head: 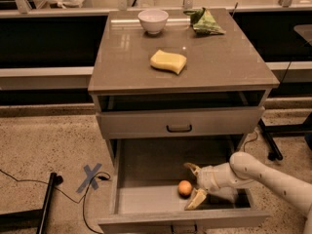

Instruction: Place orange into middle drawer

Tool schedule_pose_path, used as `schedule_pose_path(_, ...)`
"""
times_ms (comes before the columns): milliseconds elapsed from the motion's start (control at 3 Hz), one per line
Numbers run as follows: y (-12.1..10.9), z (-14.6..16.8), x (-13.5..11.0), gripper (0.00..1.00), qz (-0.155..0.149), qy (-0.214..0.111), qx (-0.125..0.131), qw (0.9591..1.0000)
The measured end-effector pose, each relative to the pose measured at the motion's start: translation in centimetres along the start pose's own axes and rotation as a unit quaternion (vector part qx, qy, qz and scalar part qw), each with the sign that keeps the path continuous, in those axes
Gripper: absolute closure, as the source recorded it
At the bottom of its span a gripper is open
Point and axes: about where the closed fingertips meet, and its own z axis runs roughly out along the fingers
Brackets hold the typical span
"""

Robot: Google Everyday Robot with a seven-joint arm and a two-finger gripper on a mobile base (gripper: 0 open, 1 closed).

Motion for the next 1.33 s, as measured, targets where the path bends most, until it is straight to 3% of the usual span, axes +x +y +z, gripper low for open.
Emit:
schedule_pose_path(667, 1.8, -2.9, -3.5, 0.0, -0.037, -0.052, 0.0, 0.998)
schedule_pose_path(1000, 3.5, -6.7, -5.4, 0.0, -0.063, -0.093, 0.024, 0.9934)
schedule_pose_path(1333, 3.7, -7.2, -5.1, 0.0, -0.062, -0.094, 0.029, 0.9932)
